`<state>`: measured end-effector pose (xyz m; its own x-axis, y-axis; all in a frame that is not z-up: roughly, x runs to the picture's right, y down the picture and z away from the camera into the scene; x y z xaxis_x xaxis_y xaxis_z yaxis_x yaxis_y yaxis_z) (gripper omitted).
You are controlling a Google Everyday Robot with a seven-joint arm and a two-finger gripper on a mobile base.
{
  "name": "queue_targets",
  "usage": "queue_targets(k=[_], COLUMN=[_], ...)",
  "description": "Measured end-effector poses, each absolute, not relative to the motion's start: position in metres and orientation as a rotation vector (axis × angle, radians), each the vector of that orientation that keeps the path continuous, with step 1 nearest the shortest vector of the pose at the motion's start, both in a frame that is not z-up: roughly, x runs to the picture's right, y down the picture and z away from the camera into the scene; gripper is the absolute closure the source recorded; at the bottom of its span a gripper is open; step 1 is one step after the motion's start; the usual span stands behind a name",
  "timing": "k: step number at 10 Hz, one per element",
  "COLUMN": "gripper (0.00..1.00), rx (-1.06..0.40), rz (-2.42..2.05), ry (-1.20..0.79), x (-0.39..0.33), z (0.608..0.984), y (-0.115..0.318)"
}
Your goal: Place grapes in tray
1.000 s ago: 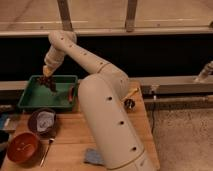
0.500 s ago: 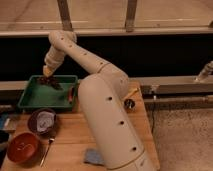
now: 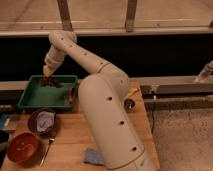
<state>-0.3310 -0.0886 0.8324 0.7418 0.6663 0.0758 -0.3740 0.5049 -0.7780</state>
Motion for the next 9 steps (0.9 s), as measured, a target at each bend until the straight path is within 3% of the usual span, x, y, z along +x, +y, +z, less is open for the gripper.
queue_targets(k=[2, 3, 9], gripper=[0.23, 0.2, 0.2], rx=[-0.826, -0.826, -0.826], rz=[0.647, 0.647, 0.647], ry=[-0.394, -0.394, -0.394], x=[-0.3311, -0.3311, -0.3312], z=[0.8324, 0.8324, 0.8323], y=[-0.0886, -0.0886, -0.0886])
